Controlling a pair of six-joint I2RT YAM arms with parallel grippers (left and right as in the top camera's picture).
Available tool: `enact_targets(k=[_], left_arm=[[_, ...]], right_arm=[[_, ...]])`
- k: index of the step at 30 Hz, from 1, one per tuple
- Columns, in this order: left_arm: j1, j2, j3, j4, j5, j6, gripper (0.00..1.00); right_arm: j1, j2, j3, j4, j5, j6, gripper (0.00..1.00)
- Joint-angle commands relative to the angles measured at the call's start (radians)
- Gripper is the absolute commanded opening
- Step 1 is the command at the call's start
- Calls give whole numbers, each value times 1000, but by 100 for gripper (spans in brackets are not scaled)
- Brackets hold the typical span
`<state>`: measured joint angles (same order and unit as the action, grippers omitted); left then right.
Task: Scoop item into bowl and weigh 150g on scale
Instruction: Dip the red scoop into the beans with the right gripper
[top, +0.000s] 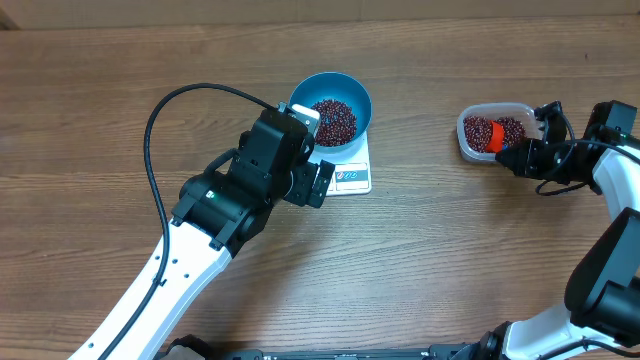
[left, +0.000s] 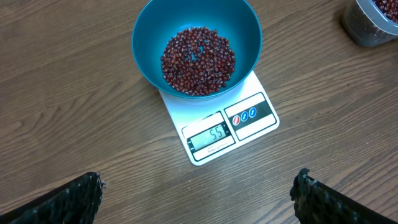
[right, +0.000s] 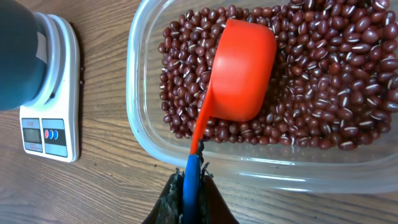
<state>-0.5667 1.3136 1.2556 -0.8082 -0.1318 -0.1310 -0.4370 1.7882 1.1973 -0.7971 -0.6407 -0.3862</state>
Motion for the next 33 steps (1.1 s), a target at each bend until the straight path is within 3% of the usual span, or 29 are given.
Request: enact_targets(k=[1,10,23,33], left_arm=[[5,-11,16,0,-9,4,99],[5,-11,16,0,-9,4,100],[5,-11,16,0,-9,4,99],[5,-11,16,0,-9,4,100]], right_arm=[[3,4,0,18,-68,28,4],[3,4,0,93,-30,294,4],[-30,10,0,81,-11,409,4],[-75,23,0,46,-34,413,4]])
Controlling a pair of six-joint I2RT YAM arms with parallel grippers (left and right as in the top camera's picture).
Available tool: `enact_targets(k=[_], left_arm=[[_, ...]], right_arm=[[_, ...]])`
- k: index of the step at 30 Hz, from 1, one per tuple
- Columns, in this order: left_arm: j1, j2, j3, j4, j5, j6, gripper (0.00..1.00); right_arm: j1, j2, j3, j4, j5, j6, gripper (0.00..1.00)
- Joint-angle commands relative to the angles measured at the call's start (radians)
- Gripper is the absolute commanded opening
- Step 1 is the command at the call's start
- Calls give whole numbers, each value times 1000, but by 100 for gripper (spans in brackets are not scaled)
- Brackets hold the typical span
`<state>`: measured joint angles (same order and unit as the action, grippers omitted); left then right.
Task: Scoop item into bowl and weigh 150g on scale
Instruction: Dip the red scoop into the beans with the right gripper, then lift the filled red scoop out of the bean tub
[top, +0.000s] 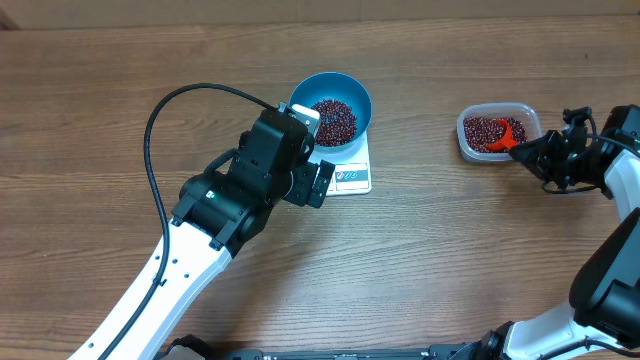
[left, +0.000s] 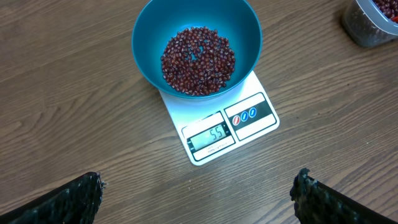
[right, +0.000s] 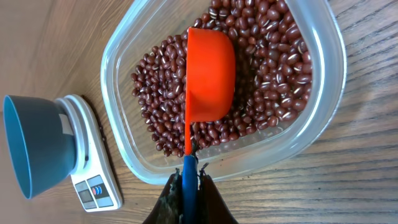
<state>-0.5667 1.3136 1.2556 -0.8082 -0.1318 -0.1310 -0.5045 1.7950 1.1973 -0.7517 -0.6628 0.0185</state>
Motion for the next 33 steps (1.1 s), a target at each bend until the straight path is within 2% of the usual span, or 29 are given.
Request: enact_targets(k=[1,26,33], left_arm=[[5,-11,16,0,-9,4,100],[5,-11,16,0,-9,4,100],[5,-11,16,0,-9,4,100]], right_arm=[[-7,20,0,1,-19,8,4],[-8,105,0,7,-235,5,4],[-22,106,0,6,-286,-49,4]])
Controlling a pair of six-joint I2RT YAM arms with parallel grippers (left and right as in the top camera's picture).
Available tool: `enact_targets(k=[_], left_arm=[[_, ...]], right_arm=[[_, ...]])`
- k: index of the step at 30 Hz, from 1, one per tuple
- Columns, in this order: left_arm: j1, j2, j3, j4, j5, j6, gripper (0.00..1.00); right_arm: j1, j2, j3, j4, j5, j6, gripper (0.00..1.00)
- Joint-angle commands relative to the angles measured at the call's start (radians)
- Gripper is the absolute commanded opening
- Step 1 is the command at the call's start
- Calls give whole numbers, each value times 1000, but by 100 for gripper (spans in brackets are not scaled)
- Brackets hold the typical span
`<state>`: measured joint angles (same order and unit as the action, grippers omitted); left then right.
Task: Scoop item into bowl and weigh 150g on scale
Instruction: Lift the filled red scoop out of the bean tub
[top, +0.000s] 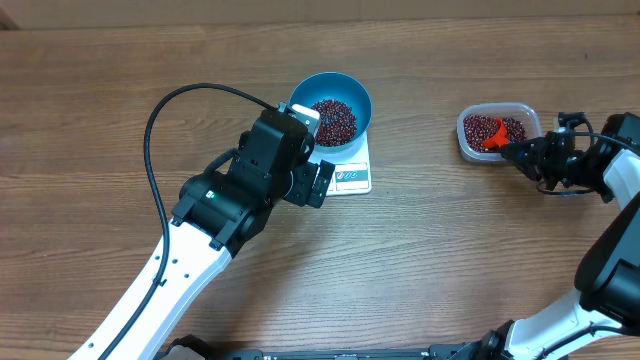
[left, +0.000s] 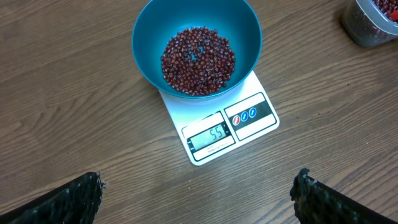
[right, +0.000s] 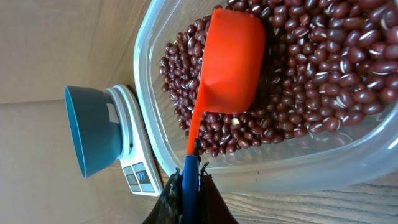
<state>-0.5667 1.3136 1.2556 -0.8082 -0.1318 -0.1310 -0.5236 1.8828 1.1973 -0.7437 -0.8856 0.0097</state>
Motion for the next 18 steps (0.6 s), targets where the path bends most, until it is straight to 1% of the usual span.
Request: enact_targets(k=[1,9,18], left_arm=[[5,-11,16,0,-9,4,100],[5,-11,16,0,-9,4,100],[5,-11,16,0,-9,4,99]], right_arm=[[-8,18,0,-6,-71,-51,4],[-55,18,0,-60,-156,-173,4],[-69,18,0,-77,-167,-201,4]])
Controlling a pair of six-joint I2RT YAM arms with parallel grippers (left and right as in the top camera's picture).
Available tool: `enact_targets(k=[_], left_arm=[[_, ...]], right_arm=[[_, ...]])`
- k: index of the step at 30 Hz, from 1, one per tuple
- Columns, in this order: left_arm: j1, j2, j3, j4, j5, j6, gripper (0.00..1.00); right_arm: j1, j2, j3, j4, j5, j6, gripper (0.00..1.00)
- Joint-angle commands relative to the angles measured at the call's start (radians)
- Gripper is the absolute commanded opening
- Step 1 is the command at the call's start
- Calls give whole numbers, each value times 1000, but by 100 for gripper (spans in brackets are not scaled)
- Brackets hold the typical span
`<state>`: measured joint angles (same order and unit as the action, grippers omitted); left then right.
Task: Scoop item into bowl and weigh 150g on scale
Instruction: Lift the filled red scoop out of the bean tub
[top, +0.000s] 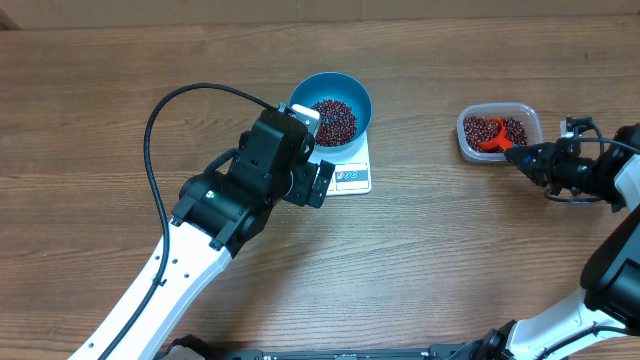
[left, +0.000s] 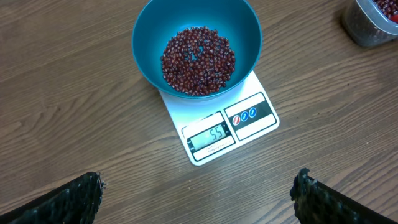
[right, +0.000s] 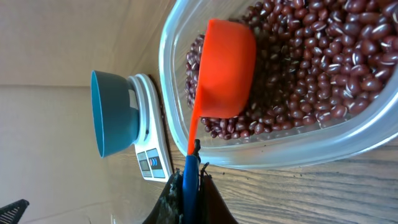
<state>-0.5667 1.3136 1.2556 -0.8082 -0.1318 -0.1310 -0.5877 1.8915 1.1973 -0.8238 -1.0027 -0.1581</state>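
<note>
A blue bowl (top: 331, 110) part-filled with red beans (left: 198, 60) stands on a white scale (left: 219, 127) whose display reads 55. My left gripper (left: 198, 193) hangs open over bare wood just in front of the scale. At the right, a clear tub (top: 497, 131) holds more red beans (right: 311, 68). An orange scoop (right: 224, 71) with a blue handle lies with its cup in the tub, its back toward the camera. My right gripper (right: 190, 180) is shut on the scoop's handle at the tub's near rim.
The wooden table (top: 450, 270) spreads all round. The left arm's black cable (top: 165, 110) loops over the table left of the bowl. The tub stands near the table's right side, well apart from the scale.
My right gripper has drawn back a little to the right and tilted, with the scoop still in the tub. The left arm, bowl and scale reading are unchanged.
All along my right gripper has held the scoop in the bean tub, shifting and turning it from moment to moment. The cup has stayed among the beans. My left gripper has stayed open before the scale, which has read 55 throughout.
</note>
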Motion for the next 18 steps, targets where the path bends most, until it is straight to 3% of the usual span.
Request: enact_targets(k=[1,18], left_arm=[[5,-11,16,0,-9,4,100],[5,-11,16,0,-9,4,100]], right_arm=[[-5,10,0,3,-50,-34,4],[-74,10,0,-13,-182,-34,4]])
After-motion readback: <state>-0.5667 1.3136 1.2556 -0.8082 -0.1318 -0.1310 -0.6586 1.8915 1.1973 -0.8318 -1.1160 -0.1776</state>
